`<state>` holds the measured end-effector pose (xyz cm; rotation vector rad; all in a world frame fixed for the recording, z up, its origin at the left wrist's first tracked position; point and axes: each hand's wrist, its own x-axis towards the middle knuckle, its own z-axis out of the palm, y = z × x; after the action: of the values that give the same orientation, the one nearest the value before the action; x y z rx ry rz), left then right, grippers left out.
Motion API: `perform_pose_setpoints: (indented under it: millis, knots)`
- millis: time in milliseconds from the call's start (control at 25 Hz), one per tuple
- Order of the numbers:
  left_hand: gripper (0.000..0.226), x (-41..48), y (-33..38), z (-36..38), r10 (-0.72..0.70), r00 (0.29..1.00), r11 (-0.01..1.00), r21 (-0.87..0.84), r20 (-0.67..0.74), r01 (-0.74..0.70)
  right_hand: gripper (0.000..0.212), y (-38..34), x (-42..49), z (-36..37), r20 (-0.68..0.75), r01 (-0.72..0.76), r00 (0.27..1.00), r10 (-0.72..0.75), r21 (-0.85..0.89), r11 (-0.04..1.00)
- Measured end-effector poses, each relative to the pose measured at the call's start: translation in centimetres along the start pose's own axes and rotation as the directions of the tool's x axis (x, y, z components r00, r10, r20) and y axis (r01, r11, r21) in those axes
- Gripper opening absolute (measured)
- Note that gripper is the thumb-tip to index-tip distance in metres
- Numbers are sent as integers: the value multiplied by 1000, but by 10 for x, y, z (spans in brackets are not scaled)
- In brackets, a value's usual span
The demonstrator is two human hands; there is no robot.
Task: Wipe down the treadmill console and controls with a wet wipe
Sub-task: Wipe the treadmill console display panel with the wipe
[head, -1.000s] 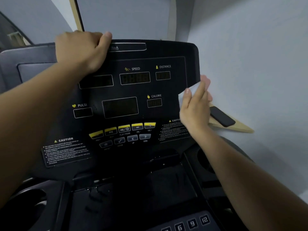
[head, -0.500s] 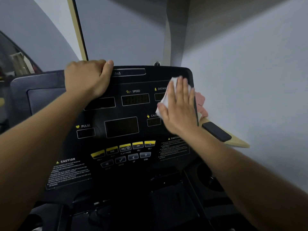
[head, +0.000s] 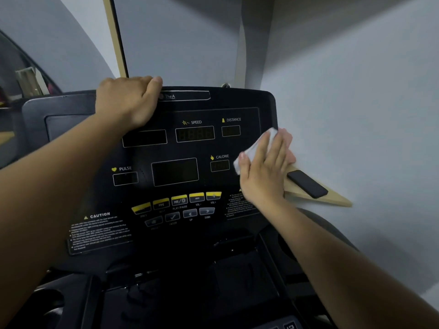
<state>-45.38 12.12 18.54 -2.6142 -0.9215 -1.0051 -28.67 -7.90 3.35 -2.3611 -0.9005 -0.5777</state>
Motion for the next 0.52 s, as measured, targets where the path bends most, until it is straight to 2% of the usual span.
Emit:
perform_pose_setpoints:
  millis: [80,120,240,360,520]
  knots:
    - [48,1,4,-2,-37,999,999,-4,18,37,76,22,-30,1,74,171,984,-163,-114,979]
    - [49,0,5,-2,-47,999,999,-1,21,47,77,36,-41,5,117,216,973,-200,-147,965]
    - [49,1,2,0,-38,999,999,4,2,38,78,57,-35,10,171,171,975,-143,-163,972]
    - [47,2,-2,4,-7,1000,1000,25,-23,7,76,33,22,0,77,119,991,-112,-79,990]
    - [45,2,-6,8,18,998,999,29,-54,-17,74,-39,78,-17,-27,210,976,-216,-152,966]
